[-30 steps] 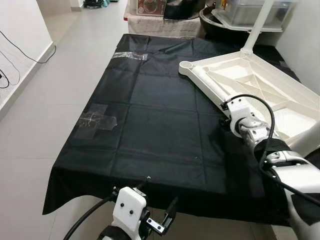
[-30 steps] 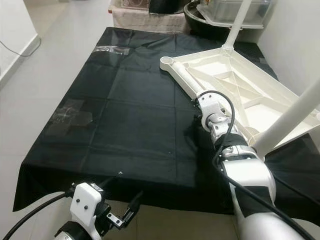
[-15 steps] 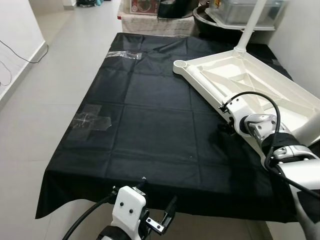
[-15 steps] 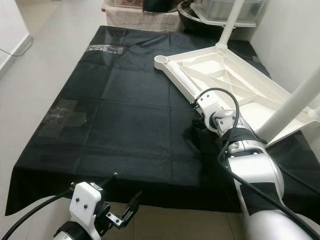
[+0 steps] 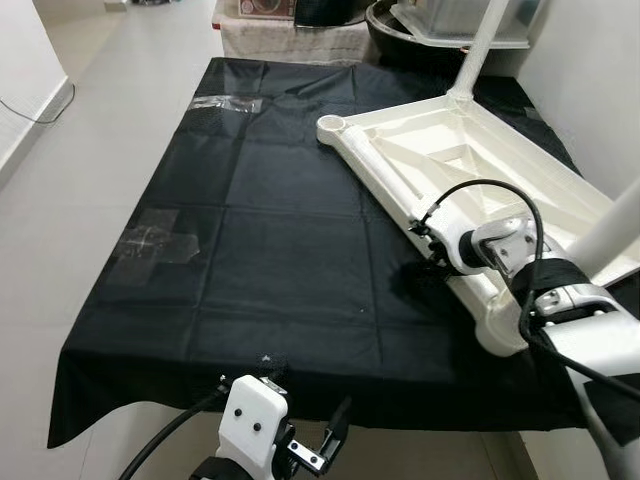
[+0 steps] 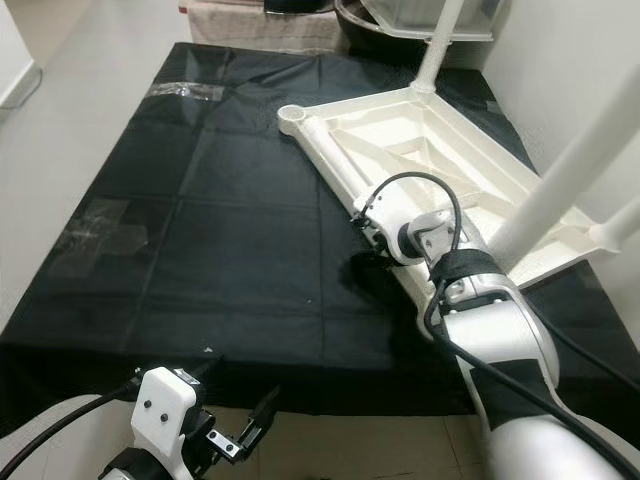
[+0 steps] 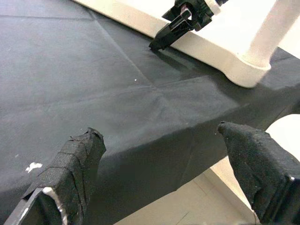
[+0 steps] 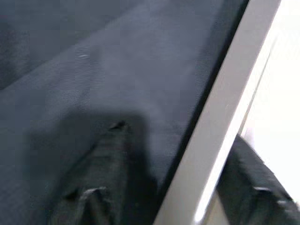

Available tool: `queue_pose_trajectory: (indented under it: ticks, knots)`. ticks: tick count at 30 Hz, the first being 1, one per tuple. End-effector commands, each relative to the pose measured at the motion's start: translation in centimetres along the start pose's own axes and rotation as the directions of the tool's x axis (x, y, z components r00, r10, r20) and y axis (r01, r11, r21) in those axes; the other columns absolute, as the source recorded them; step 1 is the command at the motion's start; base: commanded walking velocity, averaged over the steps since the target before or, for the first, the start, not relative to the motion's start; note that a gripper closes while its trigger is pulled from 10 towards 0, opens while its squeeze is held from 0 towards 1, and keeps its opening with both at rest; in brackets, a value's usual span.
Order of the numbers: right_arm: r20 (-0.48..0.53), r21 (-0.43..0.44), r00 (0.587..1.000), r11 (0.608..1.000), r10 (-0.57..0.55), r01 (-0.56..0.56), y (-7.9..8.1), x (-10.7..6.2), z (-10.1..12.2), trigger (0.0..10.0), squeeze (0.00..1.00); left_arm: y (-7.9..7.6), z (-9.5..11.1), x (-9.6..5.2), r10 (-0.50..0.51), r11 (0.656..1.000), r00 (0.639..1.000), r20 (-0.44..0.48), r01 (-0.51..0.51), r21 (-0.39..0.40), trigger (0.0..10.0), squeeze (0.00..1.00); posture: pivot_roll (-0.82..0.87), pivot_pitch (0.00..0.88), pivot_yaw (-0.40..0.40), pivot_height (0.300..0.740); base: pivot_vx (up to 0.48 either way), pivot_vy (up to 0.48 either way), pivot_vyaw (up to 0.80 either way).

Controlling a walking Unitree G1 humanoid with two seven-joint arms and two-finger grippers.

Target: Building children table

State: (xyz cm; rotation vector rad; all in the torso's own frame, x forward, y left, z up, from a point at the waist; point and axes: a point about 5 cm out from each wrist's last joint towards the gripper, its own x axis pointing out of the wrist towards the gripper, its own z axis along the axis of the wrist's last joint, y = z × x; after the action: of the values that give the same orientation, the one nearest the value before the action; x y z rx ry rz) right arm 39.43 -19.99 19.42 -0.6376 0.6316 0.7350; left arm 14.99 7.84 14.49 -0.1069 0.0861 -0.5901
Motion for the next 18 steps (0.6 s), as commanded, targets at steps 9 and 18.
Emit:
queue_pose_trajectory:
  ticks: [9,18]
  knots:
    - [0.024,-0.175,0.95,0.937,0.312,-0.303,3.1,1.6,0.8,0.0,0.0,0.3,-0.3,0.2,-0.007,1.0,1.0,-0.019,0.007,0.0,10.0,0.0,0.11,0.224,-0.066,0.74,0.0,0.0,0.0]
    - [-0.115,-0.408,0.877,0.783,0.466,-0.47,3.9,0.7,0.2,0.0,0.0,0.8,-0.6,1.0,0.003,1.0,1.0,-0.01,-0.003,0.012,10.0,0.0,0.1,0.189,-0.08,0.74,0.0,0.0,0.0]
